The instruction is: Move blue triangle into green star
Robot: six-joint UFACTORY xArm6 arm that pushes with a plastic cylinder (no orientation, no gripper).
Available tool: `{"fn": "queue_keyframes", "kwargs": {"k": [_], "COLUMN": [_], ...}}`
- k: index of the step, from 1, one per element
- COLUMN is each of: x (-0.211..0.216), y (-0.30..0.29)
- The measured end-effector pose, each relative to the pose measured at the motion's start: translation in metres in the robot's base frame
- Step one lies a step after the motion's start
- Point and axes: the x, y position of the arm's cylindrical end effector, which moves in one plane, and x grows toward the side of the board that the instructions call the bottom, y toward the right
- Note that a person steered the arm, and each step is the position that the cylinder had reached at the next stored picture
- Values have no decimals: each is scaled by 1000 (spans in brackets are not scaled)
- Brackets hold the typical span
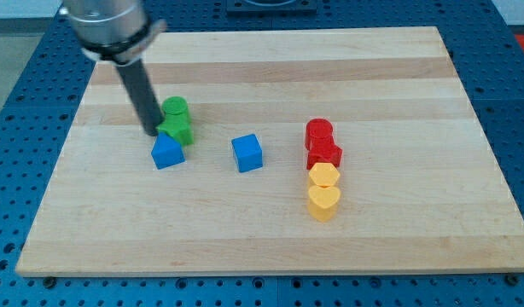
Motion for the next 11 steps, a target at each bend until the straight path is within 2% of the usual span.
{"fn": "queue_keyframes", "kwargs": {"k": [1,2,3,5,7,9,11], "x": [12,9,-10,0,38,36,19], "y": [37,41,28,-42,11,28,-72]}}
